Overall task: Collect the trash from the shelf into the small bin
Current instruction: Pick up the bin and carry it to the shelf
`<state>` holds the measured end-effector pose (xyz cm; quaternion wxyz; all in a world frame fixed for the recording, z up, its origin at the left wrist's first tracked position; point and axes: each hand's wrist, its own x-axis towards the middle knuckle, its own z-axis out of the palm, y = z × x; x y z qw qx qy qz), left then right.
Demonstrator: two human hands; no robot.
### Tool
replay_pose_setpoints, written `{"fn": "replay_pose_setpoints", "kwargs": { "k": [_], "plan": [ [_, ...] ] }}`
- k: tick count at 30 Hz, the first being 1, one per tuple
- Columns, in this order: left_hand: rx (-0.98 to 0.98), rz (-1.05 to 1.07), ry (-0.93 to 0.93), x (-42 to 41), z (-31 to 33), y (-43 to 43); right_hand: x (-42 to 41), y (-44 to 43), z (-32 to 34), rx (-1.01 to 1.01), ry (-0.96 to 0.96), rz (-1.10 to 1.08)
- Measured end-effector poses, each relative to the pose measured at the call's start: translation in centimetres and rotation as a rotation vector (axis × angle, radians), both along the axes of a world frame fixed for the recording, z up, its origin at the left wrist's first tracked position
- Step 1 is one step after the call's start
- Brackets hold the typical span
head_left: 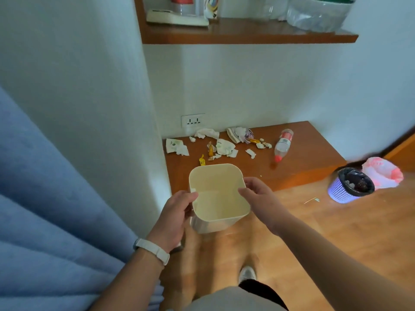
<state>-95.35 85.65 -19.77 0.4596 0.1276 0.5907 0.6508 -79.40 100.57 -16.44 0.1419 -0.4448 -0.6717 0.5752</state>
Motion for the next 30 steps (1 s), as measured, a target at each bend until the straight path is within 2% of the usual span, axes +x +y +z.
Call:
{"fn": "replay_pose_setpoints", "kwargs": {
  "k": [11,23,30],
  "plan": [
    [-0.086,0.242,0.016,-1.2,-2.0,4.0,-6.2,8.1,-2.5,-0.053,-0.071,0.265],
    [-0.189,0.554,-0.012,-1.4,-2.0,15.2,-11.9,21.5,-5.5,-0.167,-0.084,0.537],
    [-0.229,0.719,-0.098,0.2,-2.8,16.6,-14.5,24.2,-6.5,-0.139,-0.090,0.769]
  ]
}}
